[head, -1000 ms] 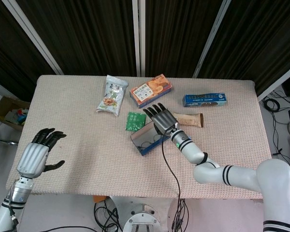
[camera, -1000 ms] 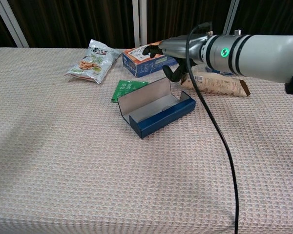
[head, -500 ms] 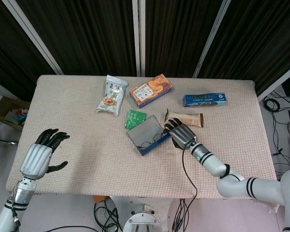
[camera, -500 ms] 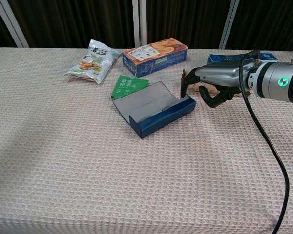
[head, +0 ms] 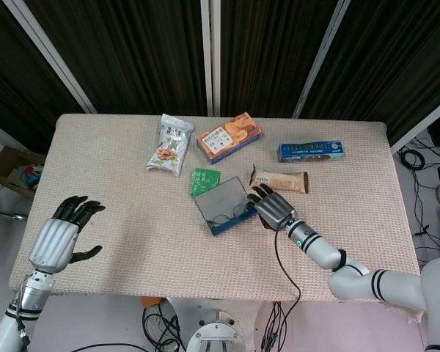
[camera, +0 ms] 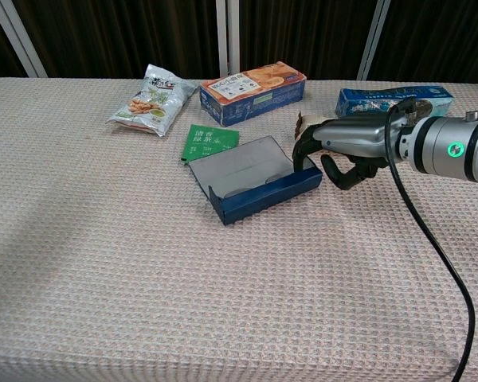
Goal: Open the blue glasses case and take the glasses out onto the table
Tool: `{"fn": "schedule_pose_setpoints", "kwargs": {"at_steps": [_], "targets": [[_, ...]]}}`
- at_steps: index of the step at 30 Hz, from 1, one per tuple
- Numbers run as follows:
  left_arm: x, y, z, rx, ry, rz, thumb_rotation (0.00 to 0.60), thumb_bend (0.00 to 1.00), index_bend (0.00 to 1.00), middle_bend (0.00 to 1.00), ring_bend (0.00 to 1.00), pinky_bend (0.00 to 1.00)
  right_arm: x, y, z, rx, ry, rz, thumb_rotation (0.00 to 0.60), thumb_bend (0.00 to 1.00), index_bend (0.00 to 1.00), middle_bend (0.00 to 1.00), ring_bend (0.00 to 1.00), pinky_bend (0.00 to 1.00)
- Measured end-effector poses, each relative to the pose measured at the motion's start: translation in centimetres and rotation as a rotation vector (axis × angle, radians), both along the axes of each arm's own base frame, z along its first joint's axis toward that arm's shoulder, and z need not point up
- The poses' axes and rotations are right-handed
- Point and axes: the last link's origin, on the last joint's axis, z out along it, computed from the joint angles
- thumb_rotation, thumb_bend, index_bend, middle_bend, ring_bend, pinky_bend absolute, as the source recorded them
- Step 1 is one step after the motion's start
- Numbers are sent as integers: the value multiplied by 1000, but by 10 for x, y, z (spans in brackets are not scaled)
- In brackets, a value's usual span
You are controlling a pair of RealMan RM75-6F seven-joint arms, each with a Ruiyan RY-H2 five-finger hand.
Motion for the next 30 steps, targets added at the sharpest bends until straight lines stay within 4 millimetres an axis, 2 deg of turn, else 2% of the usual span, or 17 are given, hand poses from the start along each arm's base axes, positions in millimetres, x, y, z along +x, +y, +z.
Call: {"fn": "schedule_pose_setpoints", "kwargs": {"at_steps": [4, 8, 14, 17, 22, 30], "targets": [[1, -1, 1, 0, 9, -4, 600, 45, 238, 217, 131, 140, -5, 19, 9, 33, -11, 27, 600, 929, 351, 181, 0, 0], [4, -1, -1, -5, 11, -14, 600, 46, 237, 217, 132, 140, -4, 38, 9, 75, -10, 81, 600, 924, 354, 178, 0, 0], [5, -2, 0, -1, 11, -14, 600, 46, 238, 217, 131, 140, 19, 61, -3, 134, -23, 199, 600, 917, 359, 170, 0, 0], [3, -3, 1, 4, 8, -7, 600, 46, 238, 217, 132, 140, 34, 59, -2, 120, -46, 237, 600, 918, 359, 171, 0, 0], [-1, -5, 1, 7, 1, 5, 600, 46, 238, 217, 132, 140, 64, 44, -3, 85, -83, 284, 600, 926, 359, 171, 0, 0], [-3, -8, 2, 14, -2, 14, 600, 46, 238, 217, 131, 140, 101, 37, -36, 94, -26, 390, 600, 938, 364, 164, 0, 0]]}}
